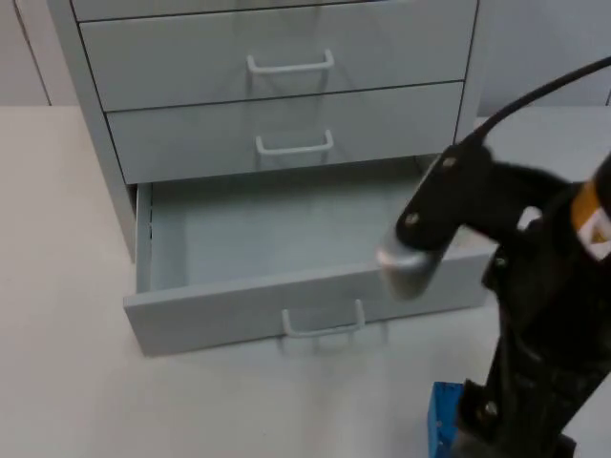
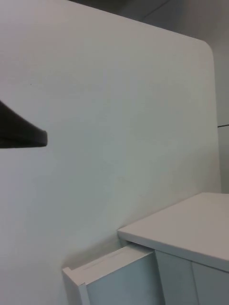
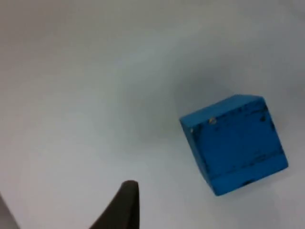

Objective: Open the drawer with the left hand, place the block into the drawer with the right hand, then close the drawer with the left hand.

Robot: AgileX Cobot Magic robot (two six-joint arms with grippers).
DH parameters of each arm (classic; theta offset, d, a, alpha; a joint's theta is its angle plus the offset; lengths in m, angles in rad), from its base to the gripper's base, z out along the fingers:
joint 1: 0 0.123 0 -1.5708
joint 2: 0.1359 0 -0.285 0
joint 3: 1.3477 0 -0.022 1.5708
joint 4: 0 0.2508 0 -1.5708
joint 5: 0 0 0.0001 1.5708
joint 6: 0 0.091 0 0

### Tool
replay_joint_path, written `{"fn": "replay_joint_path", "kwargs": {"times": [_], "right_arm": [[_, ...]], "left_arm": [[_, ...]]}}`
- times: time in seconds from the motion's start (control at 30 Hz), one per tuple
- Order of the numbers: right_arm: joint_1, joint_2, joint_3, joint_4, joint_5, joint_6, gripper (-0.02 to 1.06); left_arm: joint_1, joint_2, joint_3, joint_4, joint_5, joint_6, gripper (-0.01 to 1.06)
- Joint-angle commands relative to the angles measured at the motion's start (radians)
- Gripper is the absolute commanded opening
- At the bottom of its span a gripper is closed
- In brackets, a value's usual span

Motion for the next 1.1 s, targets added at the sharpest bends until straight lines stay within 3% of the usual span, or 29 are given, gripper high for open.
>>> {"fn": "replay_joint_path", "kwargs": {"times": [0.0, 0.1, 0.27, 0.43, 0.83, 0.97, 1.07], "right_arm": [[0.007, 0.052, -0.021, -0.04, 0.017, -0.045, 1.05], [0.005, 0.114, -0.024, -0.038, 0.012, -0.14, 1.05], [0.005, 0.175, -0.024, -0.038, -0.03, -0.21, 1.05], [0.003, 0.223, -0.034, -0.038, -0.089, -0.22, 1.05], [0.003, 0.292, -0.051, -0.047, -0.102, -0.249, 1.05], [0.003, 0.292, -0.051, -0.081, -0.065, -0.253, 0.99], [0.003, 0.292, -0.051, -0.081, -0.064, -0.248, 0.86]], "left_arm": [[0.004, -0.006, 0.005, -0.014, 0.003, -0.004, 1.05], [0.004, -0.006, 0.005, -0.025, 0.003, 0.035, 1.05], [0.004, -0.006, 0.005, -0.028, 0.003, 0.051, 1.05], [0.004, -0.006, 0.005, -0.034, 0.003, 0.051, 1.05], [0.004, -0.006, 0.005, -0.037, 0.009, 0.051, 1.05], [0.004, -0.006, 0.005, -0.037, 0.021, 0.051, 1.05], [0.004, -0.006, 0.005, -0.037, 0.025, 0.051, 1.05]]}}
